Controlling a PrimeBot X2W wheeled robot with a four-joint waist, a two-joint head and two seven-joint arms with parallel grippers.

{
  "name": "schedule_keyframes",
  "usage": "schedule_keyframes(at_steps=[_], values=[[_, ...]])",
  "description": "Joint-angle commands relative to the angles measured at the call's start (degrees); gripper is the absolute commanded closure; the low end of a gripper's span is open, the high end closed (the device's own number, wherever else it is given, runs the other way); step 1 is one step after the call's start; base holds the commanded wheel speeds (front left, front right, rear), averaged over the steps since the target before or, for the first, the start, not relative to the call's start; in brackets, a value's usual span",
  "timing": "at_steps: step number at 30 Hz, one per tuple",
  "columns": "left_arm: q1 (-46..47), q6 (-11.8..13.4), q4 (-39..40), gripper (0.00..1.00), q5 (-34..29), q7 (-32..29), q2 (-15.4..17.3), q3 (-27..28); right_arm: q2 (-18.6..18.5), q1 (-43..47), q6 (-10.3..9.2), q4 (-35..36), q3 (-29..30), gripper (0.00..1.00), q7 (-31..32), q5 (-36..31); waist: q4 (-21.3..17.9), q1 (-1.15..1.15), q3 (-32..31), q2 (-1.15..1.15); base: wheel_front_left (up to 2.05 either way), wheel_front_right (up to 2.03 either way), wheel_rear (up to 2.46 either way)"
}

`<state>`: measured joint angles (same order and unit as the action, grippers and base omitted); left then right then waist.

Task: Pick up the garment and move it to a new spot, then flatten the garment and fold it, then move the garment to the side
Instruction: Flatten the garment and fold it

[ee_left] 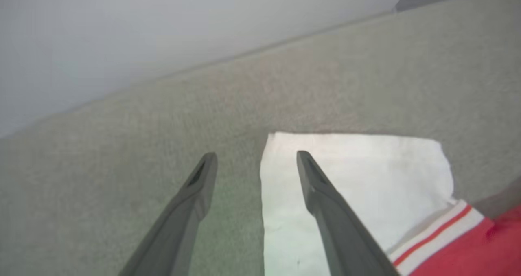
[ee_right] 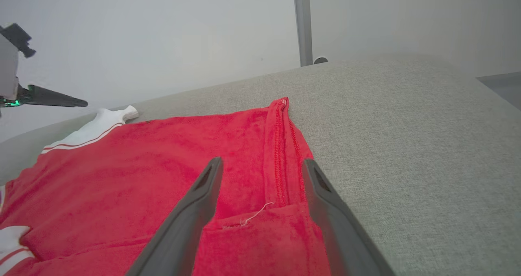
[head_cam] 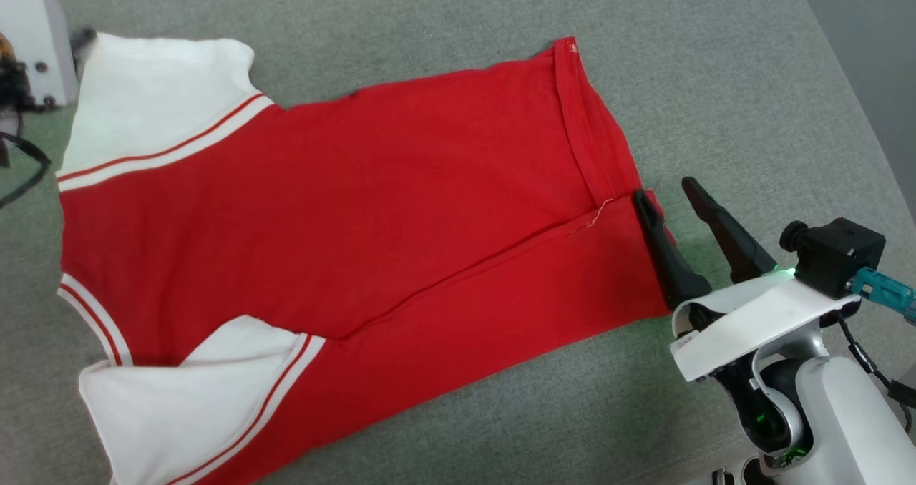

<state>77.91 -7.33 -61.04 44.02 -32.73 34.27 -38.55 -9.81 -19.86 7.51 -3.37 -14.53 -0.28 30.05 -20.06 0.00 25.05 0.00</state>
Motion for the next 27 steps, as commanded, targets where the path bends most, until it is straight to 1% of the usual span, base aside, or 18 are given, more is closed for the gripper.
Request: schedule_keyframes(at_steps=[1, 4, 7, 11, 13, 17, 18, 19, 20, 21, 25, 27], values=[[1.18, -0.19, -0.1, 0.0, 0.67, -1.27, 0.13, -0.33, -0.09, -0.92, -0.05, 0.01, -0.21, 0.0, -0.42, 0.24, -0.04, 0.0, 0.38, 0.0, 0.0, 0.0, 0.0], [1.19, -0.18, -0.1, 0.0, 2.57, -6.94, 0.61, -1.62, -0.31, -1.57, -0.05, -0.02, -0.99, 0.0, -0.59, 0.53, -0.42, 0.0, 1.27, 0.0, 0.0, 0.0, 0.0], [1.03, -0.19, 0.39, 0.0, 5.19, -10.47, 0.82, -1.74, -0.48, -2.16, -0.05, 0.0, -1.45, 0.0, -0.64, 0.62, -0.8, 0.0, 2.17, 0.0, 0.0, 0.0, 0.0], [0.36, -0.2, 2.29, 0.0, 4.3, -9.93, 2.24, -4.54, -0.35, -2.77, -0.05, 0.1, -1.78, 0.0, -0.95, 0.76, -1.42, 0.0, 3.51, 0.0, 0.0, 0.0, 0.0], [-0.07, -0.2, 1.99, 0.0, 5.25, -9.88, 2.06, -4.77, -0.32, -2.96, -0.05, 0.02, -1.85, 0.0, -1.06, 0.8, -1.69, 0.0, 4.06, 0.0, 0.0, 0.0, 0.0], [-1.05, -0.21, 1.79, 0.0, 6.92, -12.12, 1.19, -5.88, -0.43, -3.14, -0.05, -0.1, -1.7, 0.0, -1.27, 0.9, -1.92, 0.0, 4.5, 0.0, 0.0, 0.0, 0.0], [-1.13, -0.22, 1.79, 0.05, 7.8, -12.59, 0.95, -5.71, -0.48, -3.15, -0.05, -0.1, -1.54, 0.0, -1.29, 0.89, -1.9, 0.0, 4.49, 0.0, 0.0, 0.0, 0.0], [-1.19, -0.27, 1.79, 0.44, 8.39, -12.85, 0.77, -5.59, -0.52, -3.21, -0.05, -0.07, -1.4, 0.0, -1.28, 0.86, -1.85, 0.0, 4.47, 0.0, 0.0, 0.0, 0.0], [-1.26, -0.27, 2.0, 0.8, 8.81, -13.08, 0.59, -5.68, -0.57, -3.36, -0.05, 0.05, -1.3, 0.0, -1.19, 0.79, -1.79, 0.0, 4.41, 0.0, 0.0, 0.0, 0.0], [-1.37, -0.27, 2.31, 1.0, 9.27, -13.12, 0.53, -5.82, -0.73, -3.56, -0.05, 0.25, -1.18, 0.0, -1.04, 0.63, -1.68, 0.0, 4.34, 0.0, 0.0, 0.0, 0.0], [-1.47, -0.26, 3.22, 1.0, 10.73, -11.72, 0.78, -5.85, -2.02, -5.37, -0.05, 1.04, -0.8, 0.0, 0.19, -0.03, -1.02, 0.0, 4.05, 0.0, 0.0, 0.0, 0.0], [-1.47, -0.26, 3.8, 1.0, 11.1, -10.69, 0.49, -6.2, -3.27, -7.09, -0.05, 1.05, -0.78, 0.0, 2.04, -0.34, -0.48, 0.0, 3.82, 0.0, 0.0, 0.0, 0.0]])
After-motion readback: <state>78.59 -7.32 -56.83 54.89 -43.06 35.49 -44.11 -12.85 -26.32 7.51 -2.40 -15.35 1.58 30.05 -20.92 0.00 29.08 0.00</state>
